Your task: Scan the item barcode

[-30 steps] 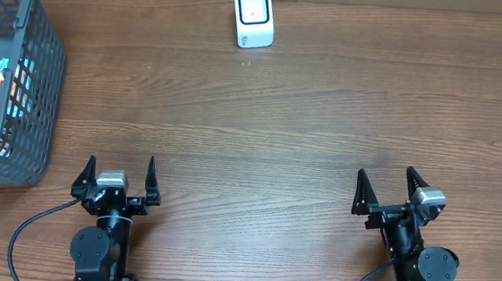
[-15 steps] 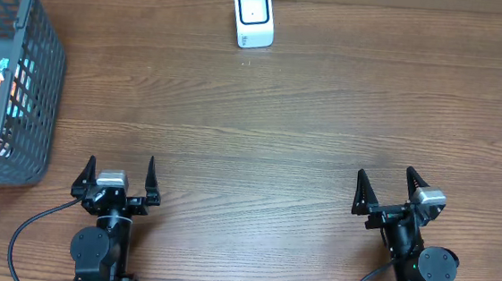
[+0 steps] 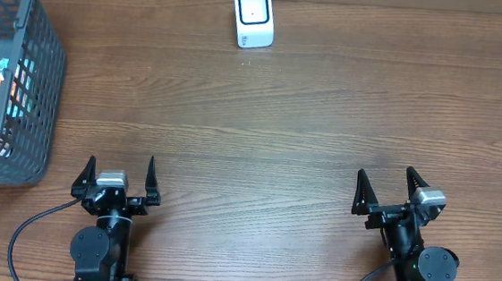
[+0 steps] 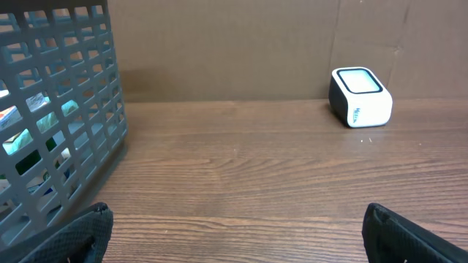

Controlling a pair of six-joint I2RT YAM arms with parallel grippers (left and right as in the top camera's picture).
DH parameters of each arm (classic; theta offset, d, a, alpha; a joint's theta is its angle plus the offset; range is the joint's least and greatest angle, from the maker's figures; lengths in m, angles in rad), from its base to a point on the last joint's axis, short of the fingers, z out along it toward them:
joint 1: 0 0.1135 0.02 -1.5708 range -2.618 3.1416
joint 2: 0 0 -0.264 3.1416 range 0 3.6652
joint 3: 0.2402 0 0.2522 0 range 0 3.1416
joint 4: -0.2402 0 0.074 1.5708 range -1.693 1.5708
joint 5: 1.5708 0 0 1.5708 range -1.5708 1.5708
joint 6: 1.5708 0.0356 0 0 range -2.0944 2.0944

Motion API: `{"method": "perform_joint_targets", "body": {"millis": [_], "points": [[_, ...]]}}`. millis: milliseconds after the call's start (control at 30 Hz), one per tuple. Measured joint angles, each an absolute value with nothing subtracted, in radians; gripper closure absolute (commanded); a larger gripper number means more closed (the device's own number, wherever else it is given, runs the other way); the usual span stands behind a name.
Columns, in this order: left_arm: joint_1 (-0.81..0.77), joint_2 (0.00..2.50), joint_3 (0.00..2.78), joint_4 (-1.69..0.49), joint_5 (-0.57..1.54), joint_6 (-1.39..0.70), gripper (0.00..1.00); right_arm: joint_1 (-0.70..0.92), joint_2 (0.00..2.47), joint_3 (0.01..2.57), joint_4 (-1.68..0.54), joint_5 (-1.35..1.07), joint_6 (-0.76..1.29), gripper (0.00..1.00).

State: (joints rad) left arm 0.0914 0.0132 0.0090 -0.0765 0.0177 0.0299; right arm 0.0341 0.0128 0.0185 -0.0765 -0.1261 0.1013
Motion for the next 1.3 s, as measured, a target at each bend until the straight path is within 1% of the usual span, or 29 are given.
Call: {"method": "perform_joint_targets", "body": {"millis": [967,1100,1300], "points": [[0.091,0.013,0.009,-0.056,0.024,0.030,0.00,0.034,0.013,0.019,-0.076,-0.126,0.101,0.00],[0.091,0.013,0.014,-0.059,0.130,0.020,0.00,0.034,0.013,0.019,-0.077,-0.126,0.102,0.00],[0.091,0.013,0.133,-0.070,0.253,-0.103,0.00,0.034,0.013,0.019,-0.076,-0.126,0.101,0.00]]}}
